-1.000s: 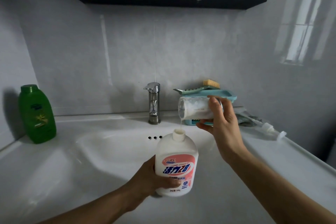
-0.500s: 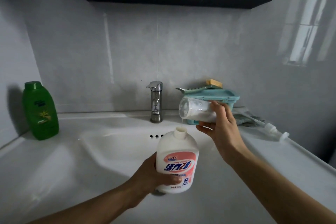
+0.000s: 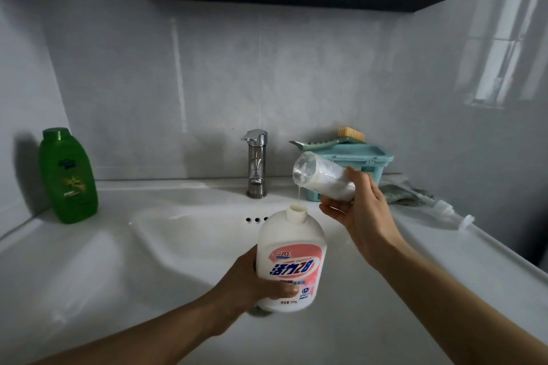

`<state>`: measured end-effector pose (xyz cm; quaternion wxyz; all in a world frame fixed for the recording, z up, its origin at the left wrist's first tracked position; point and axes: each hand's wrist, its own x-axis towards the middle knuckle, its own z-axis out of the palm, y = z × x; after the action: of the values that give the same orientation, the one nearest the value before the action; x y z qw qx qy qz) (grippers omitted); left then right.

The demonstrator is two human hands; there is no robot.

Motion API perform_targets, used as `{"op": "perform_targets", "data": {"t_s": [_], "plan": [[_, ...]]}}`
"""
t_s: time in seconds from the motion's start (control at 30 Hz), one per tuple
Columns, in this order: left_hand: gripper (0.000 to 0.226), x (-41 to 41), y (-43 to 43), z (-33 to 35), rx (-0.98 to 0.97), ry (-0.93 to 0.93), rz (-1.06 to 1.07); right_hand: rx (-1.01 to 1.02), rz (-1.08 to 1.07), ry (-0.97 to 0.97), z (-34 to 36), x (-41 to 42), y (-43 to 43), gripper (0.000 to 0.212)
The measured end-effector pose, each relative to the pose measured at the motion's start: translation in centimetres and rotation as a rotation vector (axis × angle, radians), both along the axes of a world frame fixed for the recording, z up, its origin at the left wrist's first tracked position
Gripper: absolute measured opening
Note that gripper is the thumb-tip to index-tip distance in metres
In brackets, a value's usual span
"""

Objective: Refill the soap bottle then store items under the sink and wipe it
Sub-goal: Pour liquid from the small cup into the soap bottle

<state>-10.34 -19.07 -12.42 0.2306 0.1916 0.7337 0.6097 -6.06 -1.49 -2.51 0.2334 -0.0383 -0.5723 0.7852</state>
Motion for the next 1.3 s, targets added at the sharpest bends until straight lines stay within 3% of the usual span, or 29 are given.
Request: {"op": "perform_targets", "data": {"t_s": [0.27, 0.5, 0.9, 1.2, 1.3], "plan": [[0.075, -0.21, 0.07, -0.08, 0.007, 0.013, 0.017, -0.029, 0.012, -0.030, 0.11, -0.03, -0.08, 0.015], [0.056, -0.15, 0.19, -0.11, 0.002, 0.011, 0.039, -0.028, 0.006, -0.040, -0.05, -0.04, 0.05, 0.014], [0.076, -0.04, 0.01, -0.09, 0.065, 0.022, -0.003, -0.014, 0.010, -0.043, -0.47, -0.32, 0.23, 0.012], [0.062, 0.08, 0.04, 0.04, 0.032, 0.035, 0.010, 0.099, -0.055, -0.036, -0.45, -0.32, 0.12, 0.014], [0.071, 0.13, -0.02, 0.00, 0.024, 0.040, -0.001, 0.166, -0.077, -0.011, -0.39, -0.25, 0.09, 0.015]]}}
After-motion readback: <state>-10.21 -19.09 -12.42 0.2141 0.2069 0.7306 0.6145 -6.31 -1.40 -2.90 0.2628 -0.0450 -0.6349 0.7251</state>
